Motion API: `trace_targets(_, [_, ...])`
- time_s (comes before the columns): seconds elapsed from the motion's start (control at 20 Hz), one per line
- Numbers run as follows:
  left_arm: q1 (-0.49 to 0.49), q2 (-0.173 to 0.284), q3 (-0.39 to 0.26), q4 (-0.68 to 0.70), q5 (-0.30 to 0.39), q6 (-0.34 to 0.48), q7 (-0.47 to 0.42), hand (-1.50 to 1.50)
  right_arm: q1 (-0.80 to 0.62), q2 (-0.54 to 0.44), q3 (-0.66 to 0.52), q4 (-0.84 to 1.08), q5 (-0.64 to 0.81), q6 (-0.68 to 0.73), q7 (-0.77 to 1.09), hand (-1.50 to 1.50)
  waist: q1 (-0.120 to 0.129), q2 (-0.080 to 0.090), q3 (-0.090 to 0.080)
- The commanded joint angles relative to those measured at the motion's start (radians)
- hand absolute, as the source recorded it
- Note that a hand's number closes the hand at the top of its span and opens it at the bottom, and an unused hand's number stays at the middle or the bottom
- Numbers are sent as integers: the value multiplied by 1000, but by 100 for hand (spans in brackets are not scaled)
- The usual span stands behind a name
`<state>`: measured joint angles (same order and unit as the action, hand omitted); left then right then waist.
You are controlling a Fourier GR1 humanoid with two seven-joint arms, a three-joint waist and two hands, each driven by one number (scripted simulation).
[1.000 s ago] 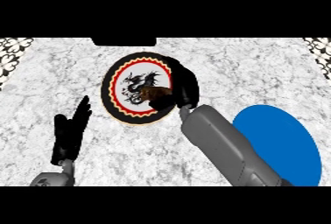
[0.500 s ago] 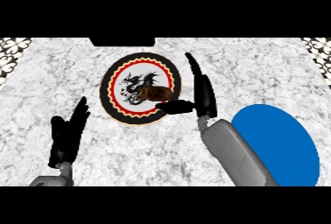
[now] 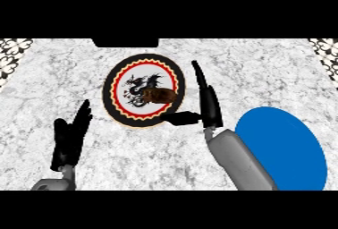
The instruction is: Pick the sweet potato from the plate and place it in the plate
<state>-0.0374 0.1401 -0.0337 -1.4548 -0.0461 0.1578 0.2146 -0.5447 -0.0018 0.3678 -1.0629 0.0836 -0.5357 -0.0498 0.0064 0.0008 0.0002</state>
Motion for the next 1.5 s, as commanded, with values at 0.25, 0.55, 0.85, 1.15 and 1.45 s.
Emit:
trace_targets(0.25, [40, -37, -15, -33, -39, 7, -16, 0, 65, 2, 69, 49, 30, -90, -19, -150, 1, -1, 0])
trace_targets(0.55, [-9, -26, 6, -34, -49, -5, 50, 0, 32, 2, -8, 124, 62, -57, -23, -150, -3, 0, 0])
trace_targets(0.85, [6, -37, 13, -29, -52, -8, 33, 0, 33, 1, -9, 186, 87, -115, -36, -150, 0, 0, 0])
trace_targets(1.15, [-14, -71, 22, 39, -58, -9, -22, 0, 58, -9, -81, 107, 150, -51, 20, -150, -5, -1, 0])
trace_targets(1.45, [26, -27, 65, 10, -27, -58, -28, 0, 198, -61, -109, 17, 173, -45, -15, -150, -7, -2, 0])
